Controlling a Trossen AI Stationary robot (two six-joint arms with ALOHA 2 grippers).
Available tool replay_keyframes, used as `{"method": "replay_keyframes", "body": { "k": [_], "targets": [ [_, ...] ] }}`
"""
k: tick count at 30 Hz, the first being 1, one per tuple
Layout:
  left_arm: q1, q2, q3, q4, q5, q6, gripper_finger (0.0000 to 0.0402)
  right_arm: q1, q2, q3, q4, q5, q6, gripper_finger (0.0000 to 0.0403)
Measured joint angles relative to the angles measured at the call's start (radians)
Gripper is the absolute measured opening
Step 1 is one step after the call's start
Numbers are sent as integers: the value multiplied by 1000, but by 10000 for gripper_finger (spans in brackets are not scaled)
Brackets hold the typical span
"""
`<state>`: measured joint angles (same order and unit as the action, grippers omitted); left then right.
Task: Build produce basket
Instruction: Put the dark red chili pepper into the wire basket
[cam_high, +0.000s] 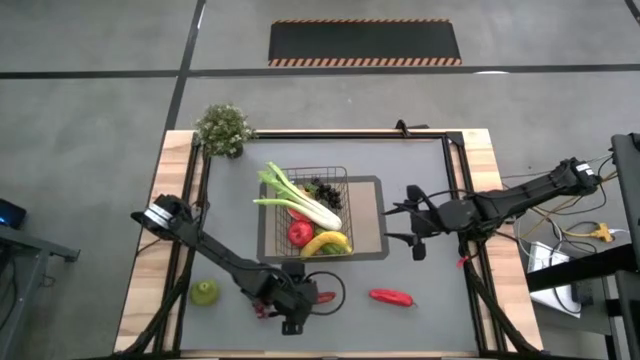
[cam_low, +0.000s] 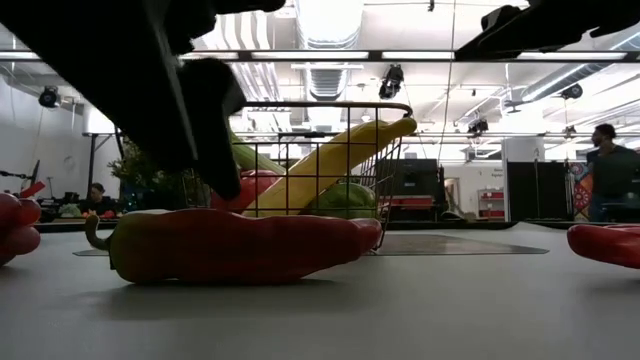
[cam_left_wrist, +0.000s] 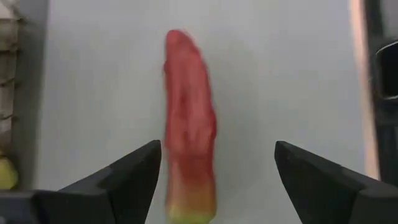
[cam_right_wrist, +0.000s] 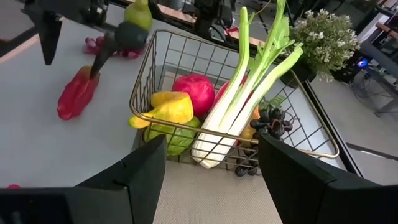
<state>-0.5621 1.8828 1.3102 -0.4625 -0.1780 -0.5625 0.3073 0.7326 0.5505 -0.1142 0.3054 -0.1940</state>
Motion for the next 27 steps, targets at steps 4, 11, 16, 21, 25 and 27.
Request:
{"method": "replay_keyframes", "body": {
  "k": [4, 11, 16, 21, 25, 27],
  "targets": [
    [-1, 0, -59, 44, -3, -7, 297, 0, -19, -3, 1, 0, 3, 237],
    [0, 0, -120, 89, -59, -41, 297, 0, -14, -4, 0, 0, 13, 237],
    [-1, 0, -126, 112, -44, -36, 277, 0, -11, -4, 0, 0, 15, 237],
    [-1, 0, -126, 113, -37, -33, 219, 0, -11, -4, 0, 1, 18, 237],
    [-1, 0, -126, 111, -36, -25, 157, 0, -11, -4, 0, 1, 18, 237],
    [-1, 0, -126, 112, -24, -24, 123, 0, -11, -4, 0, 1, 18, 237]
  ]
}}
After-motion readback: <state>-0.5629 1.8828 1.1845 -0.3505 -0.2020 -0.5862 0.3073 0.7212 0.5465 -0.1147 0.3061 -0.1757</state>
